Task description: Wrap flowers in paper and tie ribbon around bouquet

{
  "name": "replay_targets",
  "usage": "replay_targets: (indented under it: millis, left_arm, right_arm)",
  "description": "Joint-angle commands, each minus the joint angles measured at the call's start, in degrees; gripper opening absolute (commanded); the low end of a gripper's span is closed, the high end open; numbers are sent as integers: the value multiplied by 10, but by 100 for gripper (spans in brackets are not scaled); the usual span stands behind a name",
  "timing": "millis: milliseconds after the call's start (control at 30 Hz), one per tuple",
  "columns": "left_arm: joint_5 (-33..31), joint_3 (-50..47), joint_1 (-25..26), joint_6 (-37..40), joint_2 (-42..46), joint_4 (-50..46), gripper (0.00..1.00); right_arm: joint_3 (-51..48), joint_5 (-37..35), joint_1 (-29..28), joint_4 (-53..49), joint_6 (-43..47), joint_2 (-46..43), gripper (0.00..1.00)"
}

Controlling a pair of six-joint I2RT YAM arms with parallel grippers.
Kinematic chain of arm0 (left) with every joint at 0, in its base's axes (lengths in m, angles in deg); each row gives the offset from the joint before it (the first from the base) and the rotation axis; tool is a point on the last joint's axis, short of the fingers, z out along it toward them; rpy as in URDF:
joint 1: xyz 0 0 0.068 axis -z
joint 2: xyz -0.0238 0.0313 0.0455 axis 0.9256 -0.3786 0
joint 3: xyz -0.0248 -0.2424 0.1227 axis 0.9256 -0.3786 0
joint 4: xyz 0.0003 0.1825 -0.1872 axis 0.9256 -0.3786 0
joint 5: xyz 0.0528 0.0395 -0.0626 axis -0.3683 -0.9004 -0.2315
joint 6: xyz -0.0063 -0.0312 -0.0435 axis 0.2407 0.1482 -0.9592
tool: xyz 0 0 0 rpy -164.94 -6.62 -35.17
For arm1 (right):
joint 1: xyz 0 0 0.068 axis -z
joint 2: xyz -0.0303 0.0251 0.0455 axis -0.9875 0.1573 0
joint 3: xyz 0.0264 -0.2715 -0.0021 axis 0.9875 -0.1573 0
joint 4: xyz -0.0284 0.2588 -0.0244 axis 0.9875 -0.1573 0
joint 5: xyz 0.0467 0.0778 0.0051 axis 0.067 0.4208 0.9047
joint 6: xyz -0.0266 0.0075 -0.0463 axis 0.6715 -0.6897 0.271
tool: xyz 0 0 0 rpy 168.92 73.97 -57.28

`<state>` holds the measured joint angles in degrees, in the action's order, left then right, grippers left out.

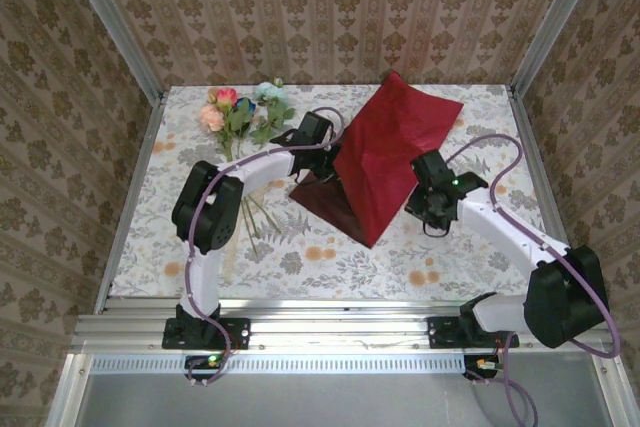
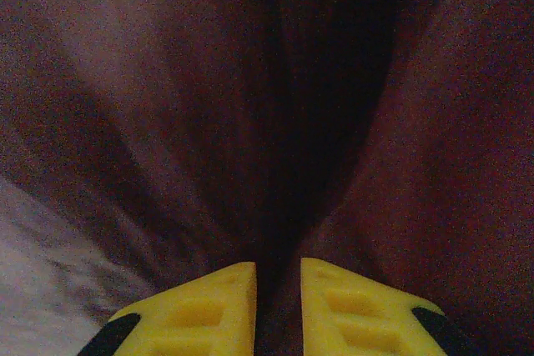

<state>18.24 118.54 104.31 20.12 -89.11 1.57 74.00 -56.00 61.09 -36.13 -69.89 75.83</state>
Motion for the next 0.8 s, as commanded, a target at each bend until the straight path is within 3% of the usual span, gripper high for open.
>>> replay_targets:
  millis: [0, 167, 367, 633, 767]
  left_arm:
    - [20, 23, 9, 57, 2, -30, 22]
    - [21, 27, 34, 56, -4, 0, 22]
    - [26, 43, 43, 38, -13, 23, 22]
    - [33, 53, 44, 26, -15, 32, 22]
    - [38, 59, 45, 21, -17, 37, 22]
  right_arm:
    - [65, 34, 21, 4, 28, 18, 51]
    - [170, 110, 43, 27, 39, 82, 68]
    - [270, 182, 42, 10, 54, 186, 71]
    - [156, 133, 30, 67, 109, 56, 78]
    - [166, 161, 29, 56, 161, 25, 80]
